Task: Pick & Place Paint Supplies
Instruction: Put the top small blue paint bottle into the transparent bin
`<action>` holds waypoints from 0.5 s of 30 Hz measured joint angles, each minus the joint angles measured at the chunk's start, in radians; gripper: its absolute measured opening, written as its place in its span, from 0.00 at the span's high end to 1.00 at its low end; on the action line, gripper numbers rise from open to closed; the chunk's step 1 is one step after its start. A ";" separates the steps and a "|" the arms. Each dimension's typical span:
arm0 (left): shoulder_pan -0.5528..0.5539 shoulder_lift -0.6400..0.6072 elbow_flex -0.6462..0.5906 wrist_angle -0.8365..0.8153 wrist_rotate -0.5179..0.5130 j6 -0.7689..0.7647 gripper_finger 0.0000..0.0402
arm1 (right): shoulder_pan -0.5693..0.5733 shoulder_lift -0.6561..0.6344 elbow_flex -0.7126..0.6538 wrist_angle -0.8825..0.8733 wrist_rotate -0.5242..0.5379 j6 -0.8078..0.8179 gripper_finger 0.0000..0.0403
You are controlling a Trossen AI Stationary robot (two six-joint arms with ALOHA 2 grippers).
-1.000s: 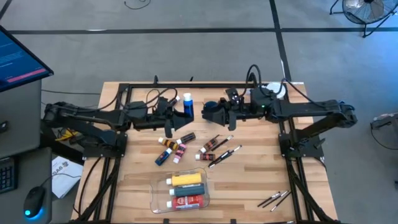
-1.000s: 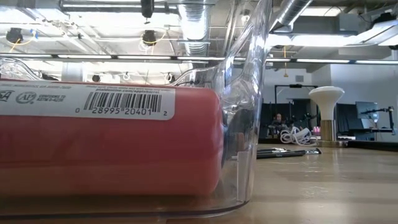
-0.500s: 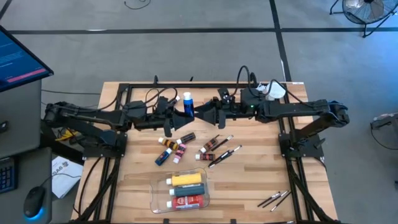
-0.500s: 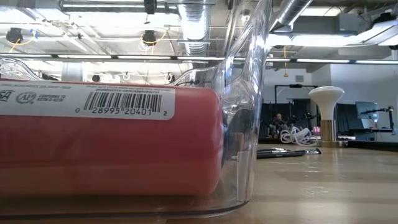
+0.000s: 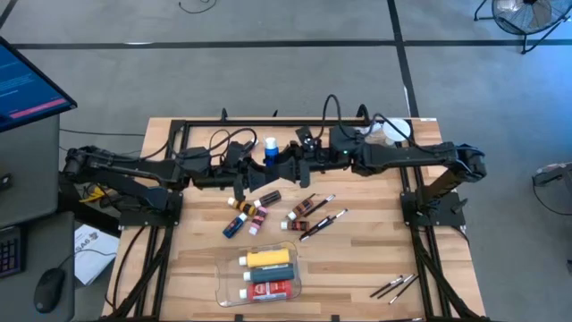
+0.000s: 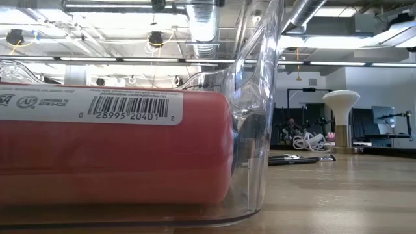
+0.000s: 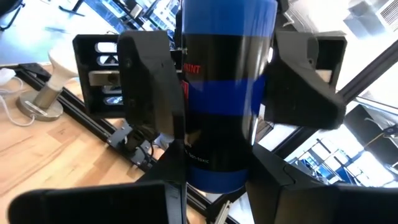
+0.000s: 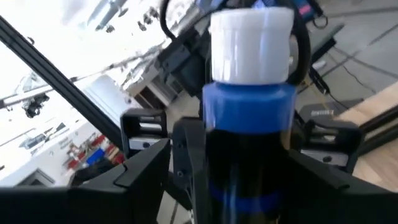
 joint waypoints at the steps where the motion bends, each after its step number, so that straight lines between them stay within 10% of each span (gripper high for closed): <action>1: -0.002 0.000 0.000 0.002 0.000 0.000 0.80 | 0.002 0.002 0.013 -0.020 0.000 0.000 0.39; 15: -0.017 0.000 0.000 -0.010 0.019 0.000 0.77 | -0.001 -0.016 0.029 -0.151 -0.001 -0.049 0.79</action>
